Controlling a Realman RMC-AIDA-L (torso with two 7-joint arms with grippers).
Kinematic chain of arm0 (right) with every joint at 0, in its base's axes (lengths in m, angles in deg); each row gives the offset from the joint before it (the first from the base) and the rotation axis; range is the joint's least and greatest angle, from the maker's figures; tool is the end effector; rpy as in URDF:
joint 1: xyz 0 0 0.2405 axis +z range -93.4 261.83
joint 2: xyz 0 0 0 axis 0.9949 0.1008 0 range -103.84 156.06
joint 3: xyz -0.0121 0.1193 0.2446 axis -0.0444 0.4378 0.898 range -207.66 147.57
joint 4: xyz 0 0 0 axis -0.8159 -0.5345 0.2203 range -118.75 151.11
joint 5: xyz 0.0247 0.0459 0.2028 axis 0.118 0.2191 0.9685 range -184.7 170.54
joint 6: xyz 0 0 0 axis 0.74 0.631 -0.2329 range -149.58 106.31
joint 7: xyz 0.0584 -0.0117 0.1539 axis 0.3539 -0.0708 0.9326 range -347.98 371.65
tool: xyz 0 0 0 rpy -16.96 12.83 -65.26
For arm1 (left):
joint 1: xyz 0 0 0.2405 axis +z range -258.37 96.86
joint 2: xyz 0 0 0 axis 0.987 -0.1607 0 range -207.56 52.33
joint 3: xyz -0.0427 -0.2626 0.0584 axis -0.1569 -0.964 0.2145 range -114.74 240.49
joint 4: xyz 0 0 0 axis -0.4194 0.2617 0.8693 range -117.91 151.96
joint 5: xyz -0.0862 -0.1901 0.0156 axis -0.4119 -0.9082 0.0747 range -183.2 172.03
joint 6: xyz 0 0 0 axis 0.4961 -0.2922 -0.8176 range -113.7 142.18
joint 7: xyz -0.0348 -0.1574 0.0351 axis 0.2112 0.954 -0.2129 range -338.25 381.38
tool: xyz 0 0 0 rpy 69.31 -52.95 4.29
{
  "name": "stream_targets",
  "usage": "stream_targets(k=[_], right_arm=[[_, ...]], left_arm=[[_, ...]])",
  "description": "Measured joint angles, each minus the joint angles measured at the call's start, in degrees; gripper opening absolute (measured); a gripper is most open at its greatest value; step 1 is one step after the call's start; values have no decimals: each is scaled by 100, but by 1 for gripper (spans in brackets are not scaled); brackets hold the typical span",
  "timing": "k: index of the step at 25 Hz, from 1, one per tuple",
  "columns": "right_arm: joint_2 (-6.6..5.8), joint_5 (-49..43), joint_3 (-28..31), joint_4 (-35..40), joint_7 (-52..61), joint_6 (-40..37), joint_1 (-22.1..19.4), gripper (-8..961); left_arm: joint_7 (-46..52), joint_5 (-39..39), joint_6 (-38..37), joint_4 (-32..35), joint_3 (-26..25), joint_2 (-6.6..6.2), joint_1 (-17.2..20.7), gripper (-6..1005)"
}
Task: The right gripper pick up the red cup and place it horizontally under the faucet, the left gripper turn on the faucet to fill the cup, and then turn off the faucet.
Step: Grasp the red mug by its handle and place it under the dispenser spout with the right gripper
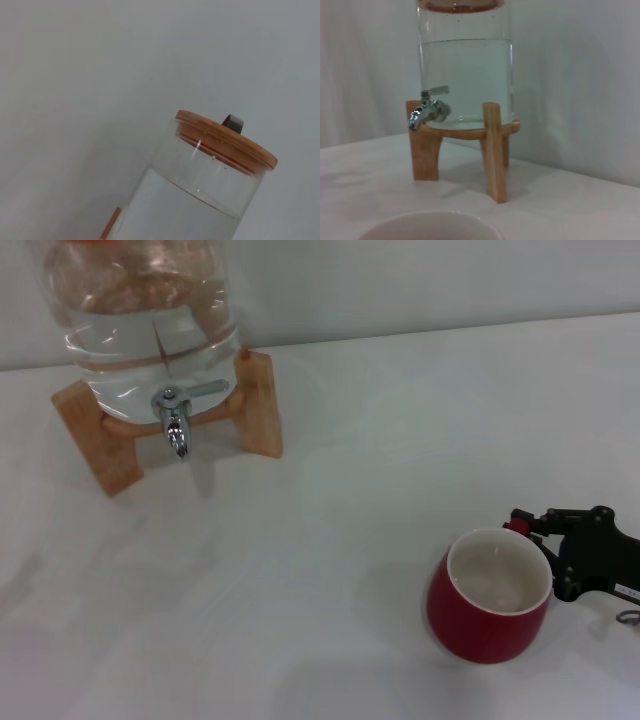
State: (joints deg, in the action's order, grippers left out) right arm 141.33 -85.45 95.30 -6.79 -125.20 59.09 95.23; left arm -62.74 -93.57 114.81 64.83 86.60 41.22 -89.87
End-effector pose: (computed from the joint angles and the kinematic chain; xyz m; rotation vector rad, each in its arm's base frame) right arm 0.3620 0.2660 -0.0164 -2.2856 0.4646 0.7021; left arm -0.3367 0.2567 0.0952 -2.0306 -0.9814 -1.2048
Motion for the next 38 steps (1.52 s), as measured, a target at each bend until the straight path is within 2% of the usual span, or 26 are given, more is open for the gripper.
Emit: stream_targets(k=[8,15,23,25,31,33,38], right_arm=[[8,259,-497,2,76,-183,128,132],[9,540,-836,-71,89,-303,245,132],[13,676,-1038,-78,267,-353,581,133],[15,926,-1365,-103,300,-533,679,133],[16,2026,-3081,-700,440,-1588,708,133],[13,2194,-3416,-928,562,-1875,693,133],[11,2355,-3822,-1328,934,-2432,691,132]], left_arm=[[-35,56,6,0,0,0,38,892],[-36,117,-22,0,-91,-38,366,892],[-67,269,-67,0,-261,0,575,892],[-75,274,-63,0,-290,0,587,892],[-85,280,-63,-9,-293,0,590,892],[-86,289,-67,-11,-292,-3,581,892],[-93,356,-75,-18,-290,-10,541,892]])
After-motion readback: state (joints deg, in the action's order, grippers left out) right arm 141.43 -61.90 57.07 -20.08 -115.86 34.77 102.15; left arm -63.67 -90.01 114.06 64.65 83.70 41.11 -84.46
